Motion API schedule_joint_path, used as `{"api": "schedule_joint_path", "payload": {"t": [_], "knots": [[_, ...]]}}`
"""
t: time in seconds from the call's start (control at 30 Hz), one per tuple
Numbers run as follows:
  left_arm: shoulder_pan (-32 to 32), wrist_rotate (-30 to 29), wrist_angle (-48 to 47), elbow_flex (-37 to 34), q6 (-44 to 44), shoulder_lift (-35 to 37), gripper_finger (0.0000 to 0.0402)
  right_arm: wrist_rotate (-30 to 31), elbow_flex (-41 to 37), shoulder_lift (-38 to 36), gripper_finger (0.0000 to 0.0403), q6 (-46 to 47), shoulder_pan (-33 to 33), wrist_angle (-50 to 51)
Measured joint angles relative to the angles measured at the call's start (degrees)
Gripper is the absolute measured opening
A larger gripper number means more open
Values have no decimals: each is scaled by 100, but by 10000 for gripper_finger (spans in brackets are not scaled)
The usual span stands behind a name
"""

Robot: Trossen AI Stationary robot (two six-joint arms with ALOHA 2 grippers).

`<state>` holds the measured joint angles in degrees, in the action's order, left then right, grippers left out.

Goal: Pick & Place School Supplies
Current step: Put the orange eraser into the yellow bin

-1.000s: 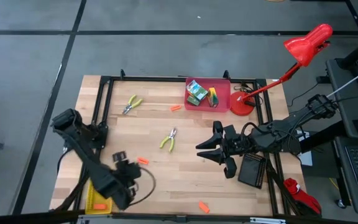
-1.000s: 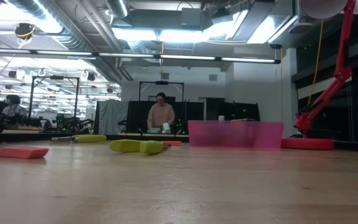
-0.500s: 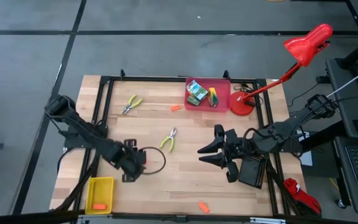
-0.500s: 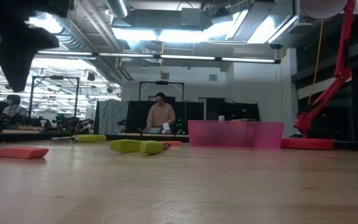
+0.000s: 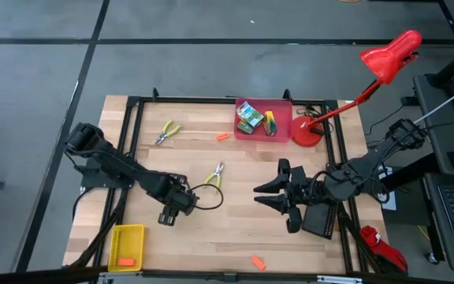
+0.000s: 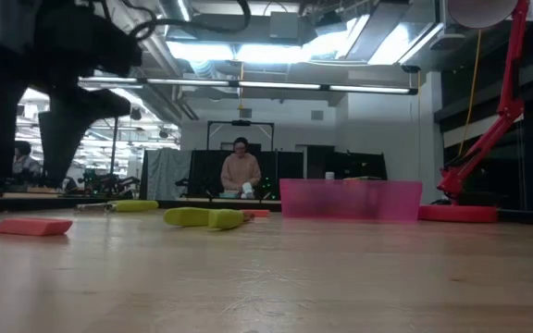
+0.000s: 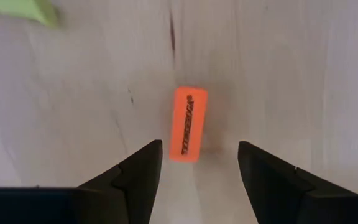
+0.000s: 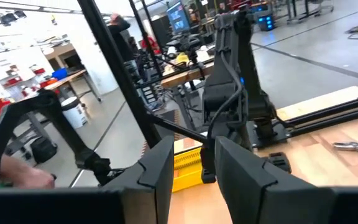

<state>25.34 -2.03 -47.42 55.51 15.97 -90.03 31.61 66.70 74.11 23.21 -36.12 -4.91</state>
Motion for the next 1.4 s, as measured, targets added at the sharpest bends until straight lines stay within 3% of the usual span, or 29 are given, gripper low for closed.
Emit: {"api": "schedule_joint_path", "payload": {"t": [0.43,0.6,0.93,1.4], "knots": [[-52,-127,596,-34,-128,-720,177,99,0,0,121,162,-122,-17],[-48,-109,936,-297,216,-748,161,99,0,0,121,179,-155,-17],[-42,-235,874,-412,1031,-661,67,99,0,0,121,185,-199,-20],[189,353,537,-444,2235,122,69,99,0,0,121,-12,-199,-20]]}}
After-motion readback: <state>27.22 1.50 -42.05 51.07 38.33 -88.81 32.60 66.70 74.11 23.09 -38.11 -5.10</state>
